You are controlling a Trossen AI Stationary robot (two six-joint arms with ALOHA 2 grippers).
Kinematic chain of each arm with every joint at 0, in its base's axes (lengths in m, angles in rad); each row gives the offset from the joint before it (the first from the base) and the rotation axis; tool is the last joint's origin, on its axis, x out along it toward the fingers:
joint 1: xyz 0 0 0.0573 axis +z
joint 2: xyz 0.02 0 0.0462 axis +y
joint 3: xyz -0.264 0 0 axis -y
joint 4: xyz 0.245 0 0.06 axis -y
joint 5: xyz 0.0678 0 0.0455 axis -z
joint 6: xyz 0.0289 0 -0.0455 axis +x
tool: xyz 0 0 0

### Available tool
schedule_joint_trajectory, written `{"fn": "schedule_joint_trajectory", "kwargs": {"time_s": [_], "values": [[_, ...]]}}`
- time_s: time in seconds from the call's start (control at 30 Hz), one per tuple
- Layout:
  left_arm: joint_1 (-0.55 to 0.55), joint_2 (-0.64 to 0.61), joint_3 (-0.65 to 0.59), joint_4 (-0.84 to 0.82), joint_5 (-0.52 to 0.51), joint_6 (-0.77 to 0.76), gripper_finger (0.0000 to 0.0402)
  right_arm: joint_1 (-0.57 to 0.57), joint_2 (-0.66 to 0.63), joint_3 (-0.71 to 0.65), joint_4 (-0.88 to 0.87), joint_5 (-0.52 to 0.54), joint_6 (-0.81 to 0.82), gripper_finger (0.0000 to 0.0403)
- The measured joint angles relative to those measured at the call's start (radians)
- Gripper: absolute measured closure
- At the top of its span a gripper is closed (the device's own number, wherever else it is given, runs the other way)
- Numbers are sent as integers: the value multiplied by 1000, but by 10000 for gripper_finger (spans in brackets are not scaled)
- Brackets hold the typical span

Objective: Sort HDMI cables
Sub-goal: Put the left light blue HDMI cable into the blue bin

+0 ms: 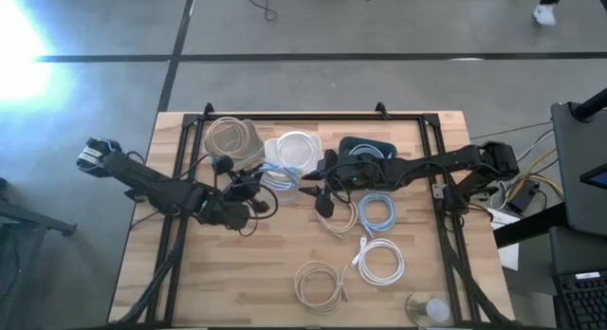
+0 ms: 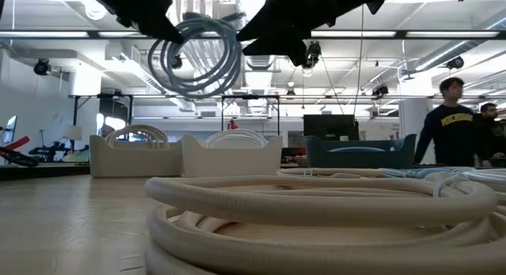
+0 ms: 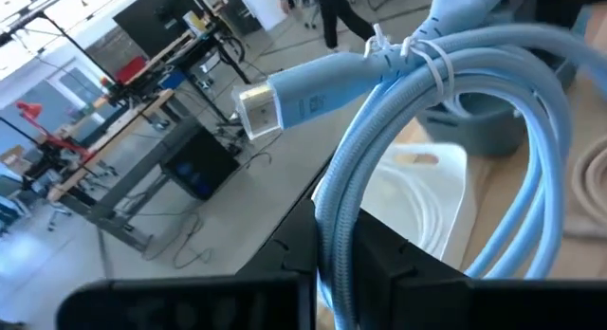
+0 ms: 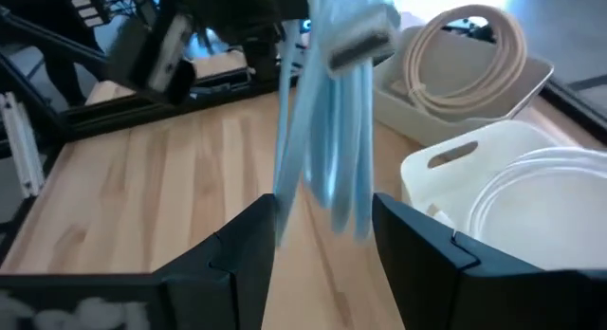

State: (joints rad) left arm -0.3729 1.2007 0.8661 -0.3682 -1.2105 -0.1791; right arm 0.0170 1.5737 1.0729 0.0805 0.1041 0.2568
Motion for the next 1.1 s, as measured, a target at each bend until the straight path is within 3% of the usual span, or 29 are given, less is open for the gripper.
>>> {"fn": "schedule_joint_trajectory", "kwargs": {"time_s": [0.6,1.1], "values": [[24,4,-4,100,43,5,365,-2,45,0,163,1,-59,239],[24,3,-4,117,100,18,363,-9,45,0,147,1,-55,370]]}}
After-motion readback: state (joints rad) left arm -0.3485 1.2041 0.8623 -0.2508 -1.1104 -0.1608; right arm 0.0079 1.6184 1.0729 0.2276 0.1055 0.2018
